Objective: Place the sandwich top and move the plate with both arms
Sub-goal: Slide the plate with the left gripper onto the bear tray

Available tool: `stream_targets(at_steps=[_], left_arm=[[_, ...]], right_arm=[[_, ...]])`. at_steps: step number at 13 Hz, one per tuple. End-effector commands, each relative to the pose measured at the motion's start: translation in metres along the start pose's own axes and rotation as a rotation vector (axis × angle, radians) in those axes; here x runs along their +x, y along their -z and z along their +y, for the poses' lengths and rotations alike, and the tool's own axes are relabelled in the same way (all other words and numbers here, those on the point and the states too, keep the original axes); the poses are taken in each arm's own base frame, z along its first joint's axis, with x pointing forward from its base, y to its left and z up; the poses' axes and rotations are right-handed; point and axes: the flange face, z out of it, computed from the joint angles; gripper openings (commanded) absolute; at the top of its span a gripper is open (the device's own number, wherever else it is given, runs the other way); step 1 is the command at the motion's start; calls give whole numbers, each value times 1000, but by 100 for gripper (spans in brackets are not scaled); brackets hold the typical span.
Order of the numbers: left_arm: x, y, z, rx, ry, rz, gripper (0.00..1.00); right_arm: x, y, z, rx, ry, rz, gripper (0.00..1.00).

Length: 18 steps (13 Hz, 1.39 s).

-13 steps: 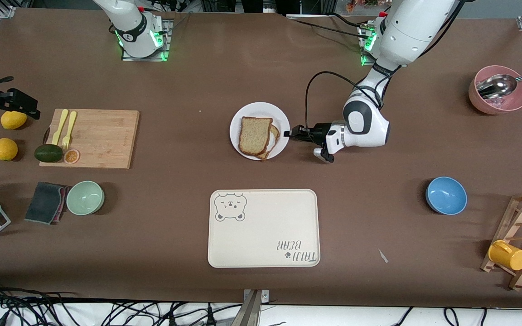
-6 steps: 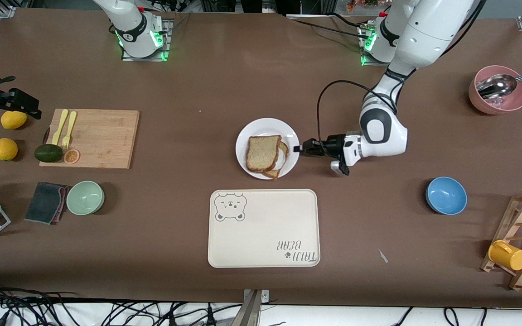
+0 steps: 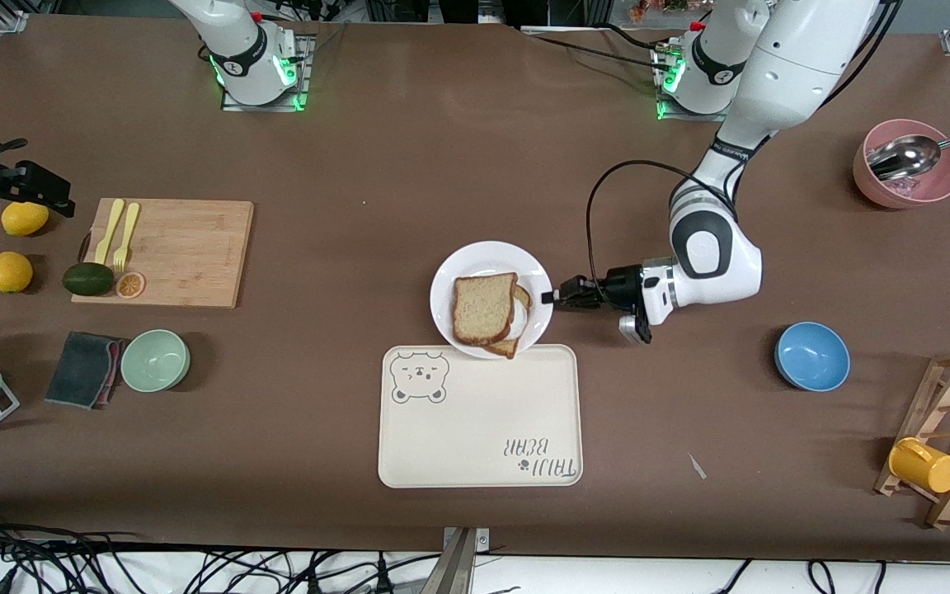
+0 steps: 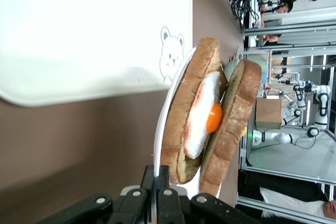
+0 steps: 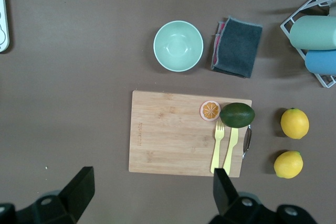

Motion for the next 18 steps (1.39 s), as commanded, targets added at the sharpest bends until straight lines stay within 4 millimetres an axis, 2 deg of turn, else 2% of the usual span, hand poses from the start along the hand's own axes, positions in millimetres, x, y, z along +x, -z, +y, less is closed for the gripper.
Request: stream_targets(at_steps=[1, 3, 4, 9, 14, 18], left_arm=[[36, 4, -12, -22, -4, 31, 0], [54, 8, -16, -22, 6, 57, 0], [69, 18, -19, -12, 19, 81, 0], [122, 26, -22, 63, 80, 110, 0], [138, 19, -31, 94, 120, 144, 0], [137, 8, -42, 112, 136, 153, 0]], right_arm=[[-8, 4, 2, 2, -1, 0, 100], [-8, 3, 0, 3, 2, -6, 100], [-8, 3, 0, 3, 2, -10, 100], [-9, 3, 0, 3, 4, -12, 100], [-9, 3, 2, 3, -1, -12, 100], [-10, 4, 1, 2, 2, -11, 100]])
